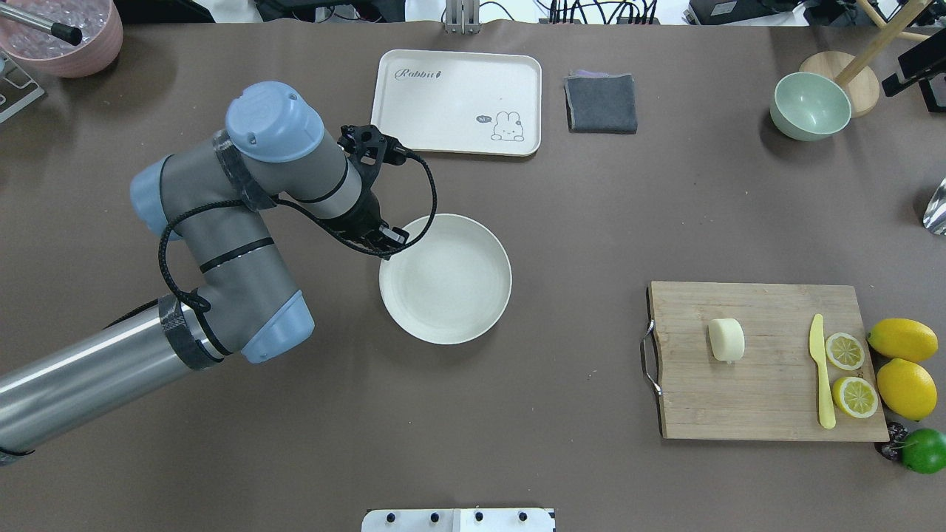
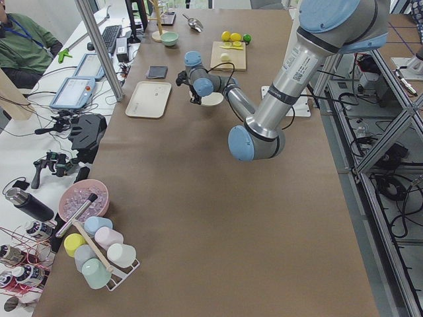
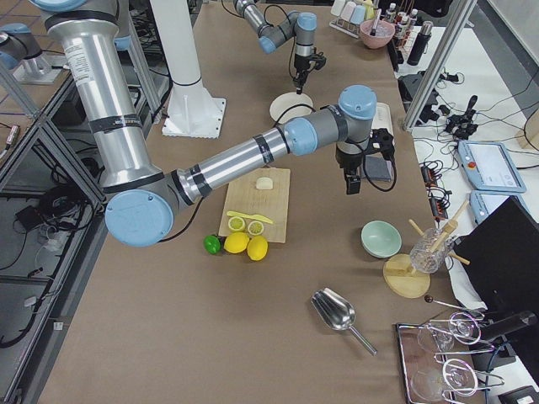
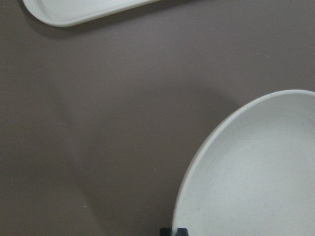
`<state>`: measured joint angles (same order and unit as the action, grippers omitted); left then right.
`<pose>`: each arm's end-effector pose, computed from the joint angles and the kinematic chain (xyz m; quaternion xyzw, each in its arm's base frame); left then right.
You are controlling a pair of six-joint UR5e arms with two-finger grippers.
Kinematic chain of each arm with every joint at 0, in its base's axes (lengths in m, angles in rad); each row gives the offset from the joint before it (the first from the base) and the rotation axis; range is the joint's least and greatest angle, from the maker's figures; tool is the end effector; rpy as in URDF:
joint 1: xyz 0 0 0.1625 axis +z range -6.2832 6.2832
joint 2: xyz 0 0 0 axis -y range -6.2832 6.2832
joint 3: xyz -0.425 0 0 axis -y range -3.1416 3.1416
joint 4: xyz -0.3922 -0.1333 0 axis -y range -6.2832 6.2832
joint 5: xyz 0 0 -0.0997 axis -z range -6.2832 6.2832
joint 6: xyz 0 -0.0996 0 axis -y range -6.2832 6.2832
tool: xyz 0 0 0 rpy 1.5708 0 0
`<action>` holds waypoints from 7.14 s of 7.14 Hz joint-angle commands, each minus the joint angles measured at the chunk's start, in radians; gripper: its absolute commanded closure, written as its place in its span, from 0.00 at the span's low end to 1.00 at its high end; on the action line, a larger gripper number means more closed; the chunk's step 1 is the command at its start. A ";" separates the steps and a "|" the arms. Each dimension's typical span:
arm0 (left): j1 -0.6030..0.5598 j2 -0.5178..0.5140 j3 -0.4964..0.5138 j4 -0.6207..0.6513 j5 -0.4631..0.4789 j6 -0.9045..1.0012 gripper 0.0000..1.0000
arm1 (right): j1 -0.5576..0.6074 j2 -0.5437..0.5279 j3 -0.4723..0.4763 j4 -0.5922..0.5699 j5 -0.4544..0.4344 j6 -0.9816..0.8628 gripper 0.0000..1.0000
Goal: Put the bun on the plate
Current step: 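Drag the white plate with the left gripper toward the table center, then raise the left gripper off the plate while the right arm reaches toward the cutting board, then lower the right gripper over the cream bun on the cutting board, then close the right gripper around the cream bun, then lift the bun with the right gripper and carry it toward the plate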
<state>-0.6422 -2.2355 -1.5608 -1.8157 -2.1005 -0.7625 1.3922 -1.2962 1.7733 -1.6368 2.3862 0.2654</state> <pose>0.5129 -0.4873 0.2336 0.1019 0.4704 0.1855 0.8567 -0.0436 -0.5839 0.4142 0.0973 -0.4199 -0.0419 0.9014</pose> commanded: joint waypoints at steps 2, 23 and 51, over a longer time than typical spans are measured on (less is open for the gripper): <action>0.033 0.005 -0.001 -0.057 0.014 -0.080 1.00 | -0.009 0.000 0.000 0.000 0.001 0.000 0.00; -0.602 0.345 -0.142 -0.088 -0.125 0.463 0.03 | -0.659 -0.150 0.173 -0.002 -0.231 0.473 0.00; -0.674 0.384 -0.156 -0.096 -0.119 0.417 0.03 | -0.782 0.560 -0.299 0.271 -0.384 0.471 1.00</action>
<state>-1.3051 -1.8510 -1.7157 -1.9112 -2.2178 -0.3342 0.6406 -0.7762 1.5398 -1.4071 2.0205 0.7368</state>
